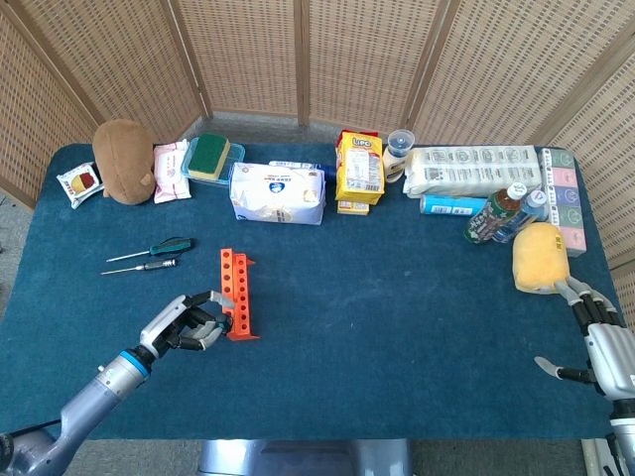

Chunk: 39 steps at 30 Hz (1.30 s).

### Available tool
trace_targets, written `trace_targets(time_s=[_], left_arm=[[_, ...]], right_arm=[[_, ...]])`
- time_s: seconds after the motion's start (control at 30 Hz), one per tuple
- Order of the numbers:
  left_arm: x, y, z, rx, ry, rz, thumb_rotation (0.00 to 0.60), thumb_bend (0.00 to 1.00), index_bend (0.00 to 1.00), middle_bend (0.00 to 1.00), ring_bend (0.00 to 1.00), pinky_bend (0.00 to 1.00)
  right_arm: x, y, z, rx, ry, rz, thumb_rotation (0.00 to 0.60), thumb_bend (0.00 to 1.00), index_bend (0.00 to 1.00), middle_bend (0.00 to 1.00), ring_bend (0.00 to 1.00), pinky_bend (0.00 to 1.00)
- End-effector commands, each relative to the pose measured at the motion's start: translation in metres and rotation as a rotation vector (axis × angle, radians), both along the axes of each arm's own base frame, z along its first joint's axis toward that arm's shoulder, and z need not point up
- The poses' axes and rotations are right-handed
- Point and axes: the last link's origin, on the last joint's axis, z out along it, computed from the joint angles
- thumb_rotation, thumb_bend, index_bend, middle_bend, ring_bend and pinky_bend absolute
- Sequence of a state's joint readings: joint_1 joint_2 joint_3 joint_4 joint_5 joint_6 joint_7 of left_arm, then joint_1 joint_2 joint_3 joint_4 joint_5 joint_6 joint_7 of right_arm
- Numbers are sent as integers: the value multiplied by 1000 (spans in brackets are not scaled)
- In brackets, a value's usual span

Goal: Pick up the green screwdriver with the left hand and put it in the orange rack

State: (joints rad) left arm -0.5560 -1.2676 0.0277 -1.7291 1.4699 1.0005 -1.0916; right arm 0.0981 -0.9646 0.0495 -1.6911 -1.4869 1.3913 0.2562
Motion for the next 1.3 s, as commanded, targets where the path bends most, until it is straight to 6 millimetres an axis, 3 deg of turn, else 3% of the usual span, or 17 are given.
trace_targets(time_s=[0.03, 0.4, 0.67, 0.93, 1.1, 1.2, 1.3], left_arm=[[0, 0, 1, 9, 5, 3, 600, 459, 269, 889, 1000, 1000], [-1, -2, 10, 47, -4, -6, 600, 442, 148, 851, 1000, 1000], [-3, -1, 12, 43, 41, -17, 600, 306, 3, 819, 1000, 1000], [0, -1, 12, 55, 40, -15, 600, 154, 0, 793, 1000, 1000], [2, -7, 27, 110, 37, -54, 600, 97, 0, 773, 1000, 1000], [-3, -13, 41, 146, 61, -81, 600, 93, 0, 722, 990, 1000], [-14, -19, 56, 200, 127, -104, 600, 91, 0, 545, 827, 957]], right_arm=[[0, 0, 0, 1, 1, 0, 600, 156, 47, 41, 0, 0], [0, 0, 0, 1, 2, -1, 600, 156, 47, 44, 0, 0], [1, 1, -1, 1, 2, 0, 600, 155, 47, 45, 0, 0], [0, 0, 1, -2, 0, -1, 600, 156, 48, 46, 0, 0], [0, 0, 1, -1, -1, 0, 600, 155, 48, 46, 0, 0], [0, 0, 1, -1, 0, 0, 600, 155, 48, 46, 0, 0], [0, 0, 1, -3, 1, 0, 600, 155, 48, 46, 0, 0]])
